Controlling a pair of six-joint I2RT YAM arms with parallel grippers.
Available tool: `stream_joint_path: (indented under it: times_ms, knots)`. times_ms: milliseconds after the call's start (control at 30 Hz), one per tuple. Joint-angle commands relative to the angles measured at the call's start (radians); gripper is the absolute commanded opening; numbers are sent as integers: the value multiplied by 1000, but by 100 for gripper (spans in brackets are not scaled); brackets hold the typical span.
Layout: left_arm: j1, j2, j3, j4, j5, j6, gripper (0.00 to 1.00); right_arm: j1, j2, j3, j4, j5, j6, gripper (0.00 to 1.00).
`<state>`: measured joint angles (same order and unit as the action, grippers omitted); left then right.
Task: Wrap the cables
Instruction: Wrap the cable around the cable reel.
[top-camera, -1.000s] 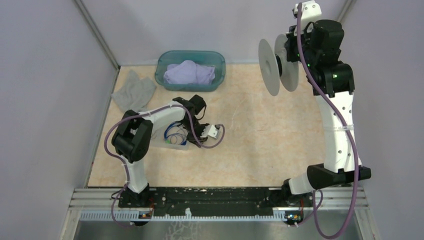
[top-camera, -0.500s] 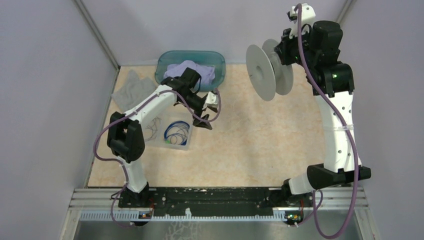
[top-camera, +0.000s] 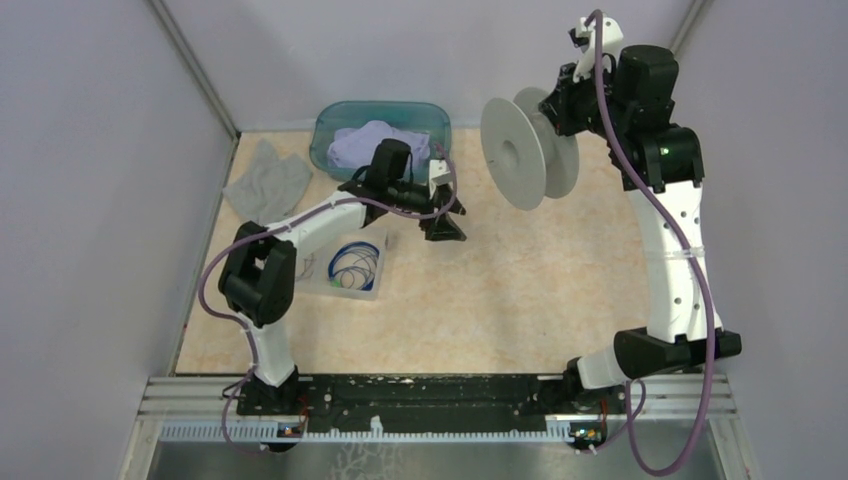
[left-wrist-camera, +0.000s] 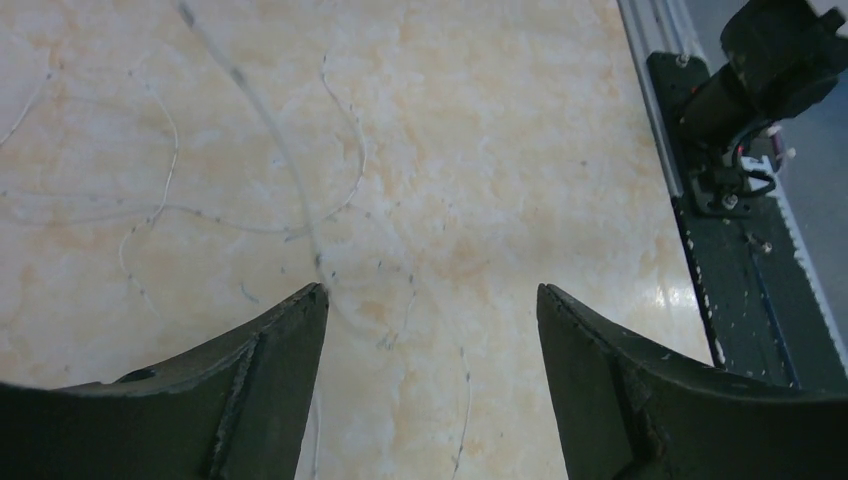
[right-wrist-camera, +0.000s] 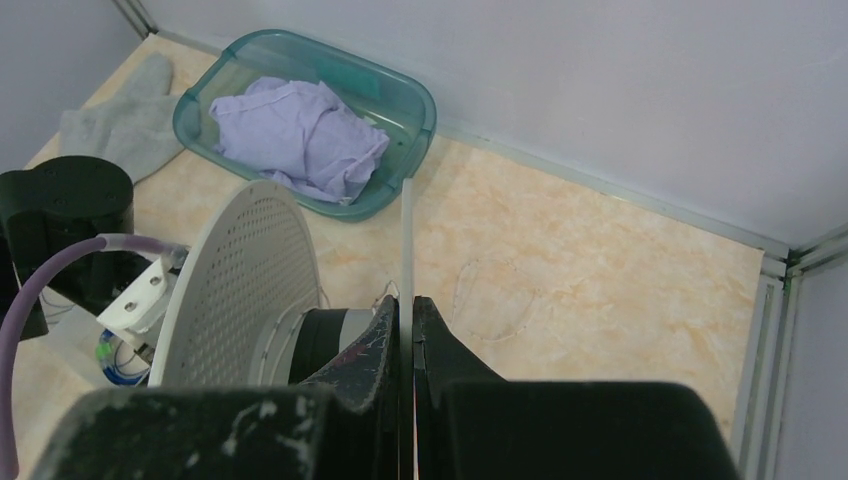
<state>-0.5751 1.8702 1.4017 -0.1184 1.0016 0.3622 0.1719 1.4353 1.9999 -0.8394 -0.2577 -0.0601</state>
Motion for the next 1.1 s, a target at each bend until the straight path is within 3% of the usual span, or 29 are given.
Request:
stream_joint_path:
  times_ms: [0,133,333,500,700,800,1067]
  knots:
    - [-51,42,-5,277,-6,-236,76,-8,-32,12,84,-9,27,0]
    - [-71,70,-34,353,-37,-305,54,-8,-29,13,85,18,28,0]
    - [-117,83,-72,307,-69,-225,18,-8,-7,31,87,93,48,0]
    - [-175,71,-77,187,-111,-102,15,-8,16,20,110,141,61,0]
    - [-203,59,-66,182,-102,-102,9,-8,23,-28,146,149,71,0]
    - [-220,62,-33,144,-109,-91,1,-8,18,-59,163,157,71,0]
    - [-235,62,39,29,-154,-26,3,-8,5,-142,204,164,72,0]
